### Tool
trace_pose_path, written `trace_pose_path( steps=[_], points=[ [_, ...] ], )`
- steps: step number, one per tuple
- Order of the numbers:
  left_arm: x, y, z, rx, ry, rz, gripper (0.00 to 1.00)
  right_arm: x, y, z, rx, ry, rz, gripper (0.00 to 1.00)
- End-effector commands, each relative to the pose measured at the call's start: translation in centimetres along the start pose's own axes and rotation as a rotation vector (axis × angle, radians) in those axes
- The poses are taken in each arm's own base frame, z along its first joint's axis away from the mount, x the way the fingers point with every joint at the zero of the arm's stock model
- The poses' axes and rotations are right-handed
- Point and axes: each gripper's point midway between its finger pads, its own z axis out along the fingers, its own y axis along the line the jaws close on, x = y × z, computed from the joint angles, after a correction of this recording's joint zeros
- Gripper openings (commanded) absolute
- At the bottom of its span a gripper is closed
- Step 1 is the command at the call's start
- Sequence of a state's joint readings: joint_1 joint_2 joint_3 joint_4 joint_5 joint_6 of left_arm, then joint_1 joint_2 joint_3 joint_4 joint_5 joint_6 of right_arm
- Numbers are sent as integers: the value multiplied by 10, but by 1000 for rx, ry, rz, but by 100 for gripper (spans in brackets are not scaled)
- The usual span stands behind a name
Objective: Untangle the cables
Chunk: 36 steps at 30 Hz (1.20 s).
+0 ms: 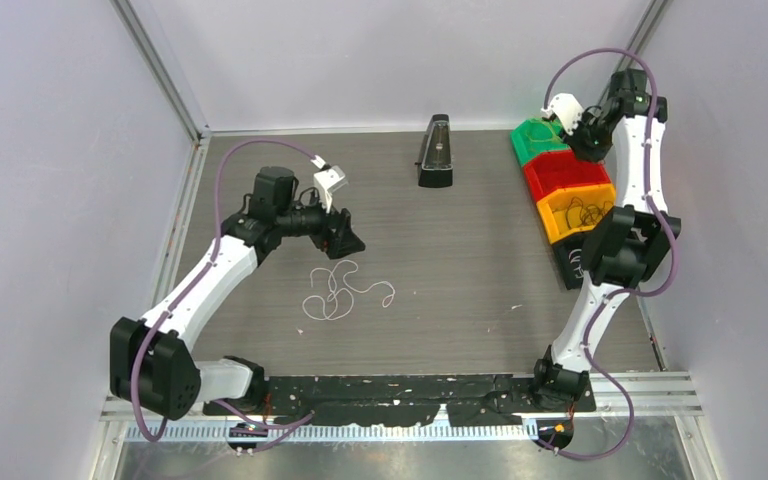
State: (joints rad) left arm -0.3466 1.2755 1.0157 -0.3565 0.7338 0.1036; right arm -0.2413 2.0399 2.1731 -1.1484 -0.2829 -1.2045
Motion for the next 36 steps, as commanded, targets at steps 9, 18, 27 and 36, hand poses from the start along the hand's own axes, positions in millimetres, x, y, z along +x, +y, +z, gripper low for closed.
trace_pose_path(
  steps=[9,18,27,36],
  points=[
    [-5,7,6,2,18,-21,75,30,-18,44,3,93,-133,6],
    [-9,12,12,1,28,-62,75,53,-2,91,-79,155,-167,16],
    [3,8,4,-15,51,-43,75,12,-30,47,55,26,-116,65],
    [9,23,-12,-75,26,-134,76,-29,-23,-20,79,-144,8,83]
  ],
)
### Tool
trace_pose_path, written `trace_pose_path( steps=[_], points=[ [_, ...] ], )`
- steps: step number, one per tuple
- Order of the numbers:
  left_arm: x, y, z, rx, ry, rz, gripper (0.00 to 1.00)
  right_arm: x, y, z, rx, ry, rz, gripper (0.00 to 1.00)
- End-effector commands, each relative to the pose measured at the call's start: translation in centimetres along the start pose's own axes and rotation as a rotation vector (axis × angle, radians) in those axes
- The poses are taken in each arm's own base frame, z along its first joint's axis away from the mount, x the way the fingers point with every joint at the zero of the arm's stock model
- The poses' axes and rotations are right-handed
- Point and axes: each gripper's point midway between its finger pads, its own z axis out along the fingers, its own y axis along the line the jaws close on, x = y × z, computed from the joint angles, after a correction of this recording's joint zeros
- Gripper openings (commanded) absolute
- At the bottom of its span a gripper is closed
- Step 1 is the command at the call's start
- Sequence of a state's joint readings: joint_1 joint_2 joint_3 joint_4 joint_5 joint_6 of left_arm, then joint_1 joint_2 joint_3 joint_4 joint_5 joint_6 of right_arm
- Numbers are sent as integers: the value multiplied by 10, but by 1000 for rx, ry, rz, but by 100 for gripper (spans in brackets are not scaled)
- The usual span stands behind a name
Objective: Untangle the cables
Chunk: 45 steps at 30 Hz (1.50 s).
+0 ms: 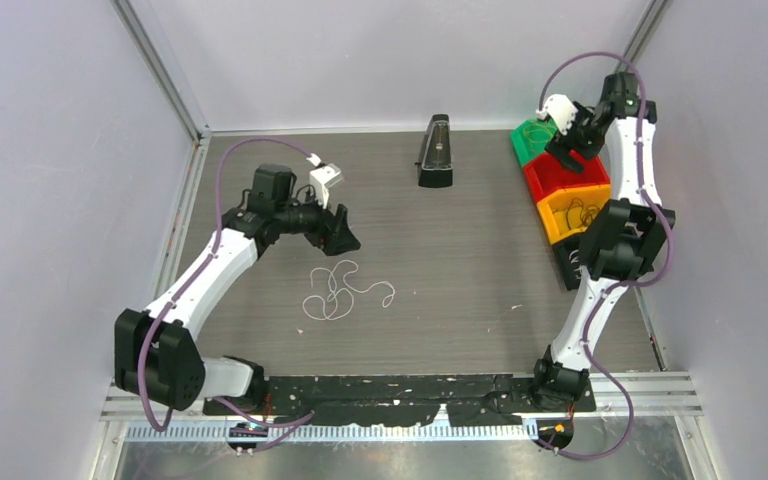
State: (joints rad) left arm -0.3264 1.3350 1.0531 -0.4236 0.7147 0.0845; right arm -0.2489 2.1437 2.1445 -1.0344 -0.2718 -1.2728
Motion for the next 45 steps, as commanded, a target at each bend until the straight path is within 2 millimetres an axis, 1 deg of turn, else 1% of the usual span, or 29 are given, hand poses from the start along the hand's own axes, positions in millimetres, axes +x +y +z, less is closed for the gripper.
trace_pose_path(
  steps=[1,4,5,7,8,9,10,11,12,13,14,15,16,18,20,21,22,23,25,26,27,28,29,30,31,32,36,40,45],
  points=[
    [1,16,-18,-60,-41,-76,77,-58,-7,-84,78,-212,99,85],
    [11,29,-29,-102,-55,-140,79,-82,24,-95,-13,-281,184,88],
    [16,32,-33,-113,-56,-182,80,-97,37,-100,-40,-304,215,89],
    [30,36,-39,-134,-38,-250,81,-109,74,-92,-135,-304,297,89],
    [41,36,-43,-143,-19,-286,81,-116,86,-96,-161,-318,317,90],
    [52,34,-44,-145,1,-310,81,-122,112,-85,-239,-303,369,90],
    [62,34,-46,-154,17,-334,82,-129,128,-87,-279,-316,385,89],
    [74,31,-47,-159,39,-354,82,-134,157,-75,-356,-290,419,89],
    [85,29,-47,-163,57,-371,82,-151,179,-77,-399,-297,427,89],
    [98,26,-46,-165,77,-402,82,-151,201,-63,-442,-279,441,89],
    [109,24,-44,-171,90,-435,81,-167,222,-64,-481,-285,446,89],
    [118,24,-42,-176,99,-469,81,-168,240,-51,-508,-278,453,89],
    [127,25,-38,-181,105,-497,81,-181,262,-50,-544,-273,456,89],
    [140,30,-32,-202,104,-540,81,-194,298,-37,-601,-256,440,89],
    [145,36,-27,-213,105,-555,81,-210,330,-28,-646,-262,392,90],
    [141,38,-25,-202,106,-556,80,-216,338,-24,-644,-274,365,91],
    [134,37,-25,-174,98,-555,79,-231,356,-24,-661,-297,294,93],
    [124,35,-25,-134,74,-561,79,-237,364,-24,-660,-307,252,94],
    [102,46,-34,-143,-19,-586,80,-264,396,-29,-666,-366,102,99],
    [96,54,-41,-169,-50,-600,80,-278,400,-29,-647,-407,63,99],
    [94,63,-48,-209,-62,-619,80,-286,414,-27,-642,-411,18,97],
    [97,70,-54,-258,-42,-634,80,-301,415,-29,-629,-436,-3,96],
    [101,76,-60,-303,-25,-635,80,-306,432,-22,-651,-413,-24,96],
    [102,78,-62,-315,-24,-628,80,-318,434,-25,-652,-423,-30,96],
    [101,82,-64,-324,-35,-619,79,-322,448,-18,-675,-406,-29,95],
    [100,85,-63,-333,-47,-615,79,-329,451,-18,-678,-416,-29,95],
    [98,100,-50,-314,-71,-667,73,-337,482,-7,-729,-396,-28,95],
    [109,113,-32,-288,-82,-746,65,-336,514,4,-824,-315,62,95],
    [130,103,-14,-210,-39,-841,48,-337,534,14,-789,-295,88,95]
  ],
)
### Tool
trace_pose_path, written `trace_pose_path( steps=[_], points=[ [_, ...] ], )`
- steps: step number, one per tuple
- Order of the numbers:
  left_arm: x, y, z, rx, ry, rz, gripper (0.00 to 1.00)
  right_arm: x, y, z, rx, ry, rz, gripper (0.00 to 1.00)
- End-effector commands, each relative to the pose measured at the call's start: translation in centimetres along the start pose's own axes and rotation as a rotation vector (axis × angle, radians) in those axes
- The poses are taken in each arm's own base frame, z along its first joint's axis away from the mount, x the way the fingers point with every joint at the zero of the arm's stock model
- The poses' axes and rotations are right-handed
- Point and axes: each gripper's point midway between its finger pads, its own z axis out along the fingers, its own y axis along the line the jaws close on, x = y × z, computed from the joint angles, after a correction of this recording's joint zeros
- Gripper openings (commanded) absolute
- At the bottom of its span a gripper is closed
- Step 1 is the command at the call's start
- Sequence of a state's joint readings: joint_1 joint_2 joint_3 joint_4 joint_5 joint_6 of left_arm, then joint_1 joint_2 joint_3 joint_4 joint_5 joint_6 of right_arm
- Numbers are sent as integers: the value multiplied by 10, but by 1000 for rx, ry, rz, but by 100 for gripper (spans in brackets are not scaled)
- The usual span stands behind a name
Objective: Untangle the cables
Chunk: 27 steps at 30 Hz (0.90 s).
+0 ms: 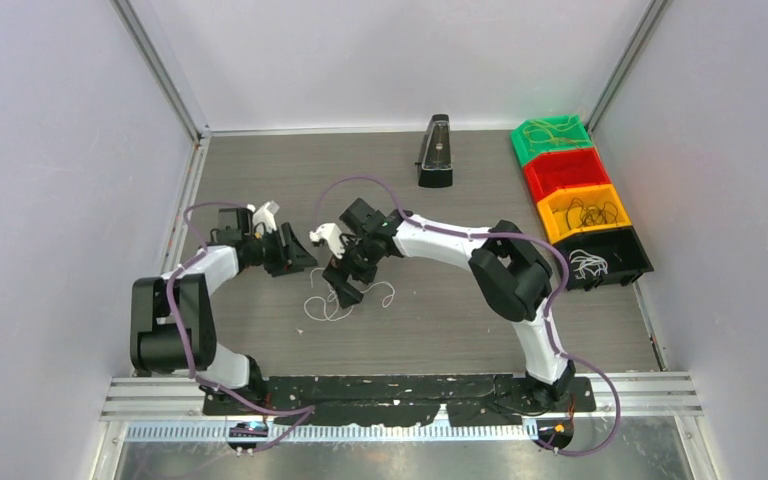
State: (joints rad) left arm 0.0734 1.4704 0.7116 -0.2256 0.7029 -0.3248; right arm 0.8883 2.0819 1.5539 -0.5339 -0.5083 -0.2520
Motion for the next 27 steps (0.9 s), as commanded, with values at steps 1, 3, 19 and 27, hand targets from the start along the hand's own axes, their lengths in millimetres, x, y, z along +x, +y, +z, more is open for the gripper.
trace_pose_path(
  steps=[1,3,19,27],
  points=[
    [10,-9,12,90,28,-33,43,-27,6,9,47,-74,28,95],
    [27,-9,17,102,82,-52,35,-23,2,17,53,-68,62,95],
    [58,-15,39,115,249,-82,0,-11,-22,63,91,-96,133,59],
    [27,-30,22,155,121,-8,0,-7,-12,32,70,-61,36,7]
  ],
)
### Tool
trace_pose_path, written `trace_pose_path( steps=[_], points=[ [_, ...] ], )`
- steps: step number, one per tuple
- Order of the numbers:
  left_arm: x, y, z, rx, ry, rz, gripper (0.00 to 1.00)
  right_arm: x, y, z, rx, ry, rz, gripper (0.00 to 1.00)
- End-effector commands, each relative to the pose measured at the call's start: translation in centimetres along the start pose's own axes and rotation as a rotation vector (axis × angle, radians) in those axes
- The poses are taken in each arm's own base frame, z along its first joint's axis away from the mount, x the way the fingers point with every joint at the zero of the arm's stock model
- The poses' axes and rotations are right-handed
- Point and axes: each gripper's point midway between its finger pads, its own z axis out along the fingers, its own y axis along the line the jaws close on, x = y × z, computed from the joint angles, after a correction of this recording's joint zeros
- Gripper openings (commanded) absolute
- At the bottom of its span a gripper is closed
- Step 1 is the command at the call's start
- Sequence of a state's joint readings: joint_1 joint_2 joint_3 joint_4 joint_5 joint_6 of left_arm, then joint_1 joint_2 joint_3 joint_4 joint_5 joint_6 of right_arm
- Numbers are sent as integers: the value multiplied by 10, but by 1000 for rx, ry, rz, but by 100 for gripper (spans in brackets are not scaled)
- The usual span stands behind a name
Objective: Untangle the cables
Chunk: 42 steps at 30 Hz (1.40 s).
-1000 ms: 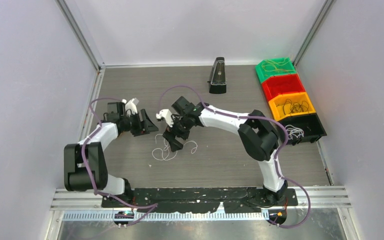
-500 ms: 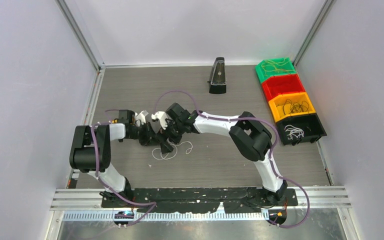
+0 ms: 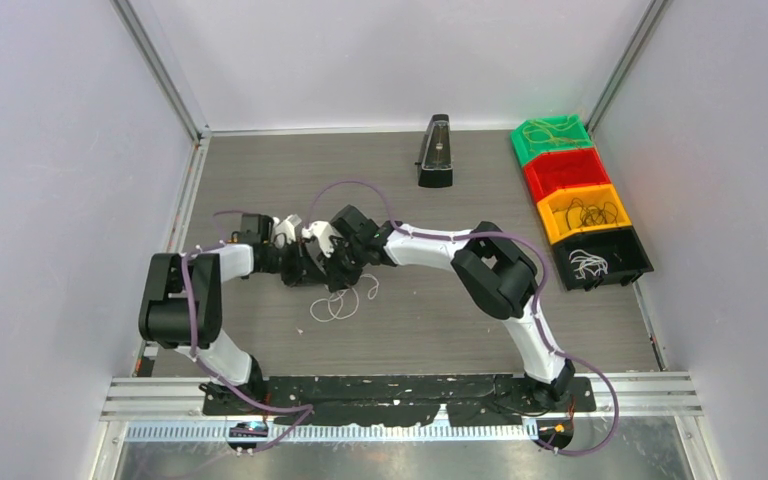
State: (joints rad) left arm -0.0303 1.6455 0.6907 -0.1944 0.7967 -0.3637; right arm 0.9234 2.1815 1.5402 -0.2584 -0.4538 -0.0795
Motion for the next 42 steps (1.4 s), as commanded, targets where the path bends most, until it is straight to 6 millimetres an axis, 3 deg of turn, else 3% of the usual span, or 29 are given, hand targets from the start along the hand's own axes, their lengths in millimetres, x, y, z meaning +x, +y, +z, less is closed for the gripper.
trace_pose_path(
  steps=[1,4,5,6,13,19,22,25,27,31,39,42],
  points=[
    [-30,-30,-22,76,-122,109,0,16,2,-23,6,67,-42,6],
    [-61,-45,-50,97,-265,173,1,-1,5,-56,-5,23,-82,6],
    [-66,-50,-57,100,-292,199,2,0,7,-63,-22,20,-76,6],
    [-69,-56,-62,103,-310,230,2,-11,2,-81,-10,-22,-80,6],
    [-64,-78,-78,148,-325,321,3,-41,-21,-179,42,-189,-121,6],
    [-61,-114,-80,249,-311,420,2,-47,-31,-234,61,-268,-93,6],
    [-49,-140,-72,327,-242,481,16,-58,-22,-254,12,-331,-84,6],
    [-45,-163,-71,369,-217,523,53,-72,-13,-279,-8,-394,-74,6],
    [-48,-179,-76,390,-228,553,67,-76,-10,-294,-1,-423,-59,6],
    [-53,-191,-85,390,-271,610,76,-64,-22,-327,84,-449,-41,6],
    [-59,-194,-85,396,-268,650,78,13,-62,-402,321,-251,28,5],
    [-63,-196,-82,401,-261,647,82,26,-80,-440,419,-236,35,5]
  ],
)
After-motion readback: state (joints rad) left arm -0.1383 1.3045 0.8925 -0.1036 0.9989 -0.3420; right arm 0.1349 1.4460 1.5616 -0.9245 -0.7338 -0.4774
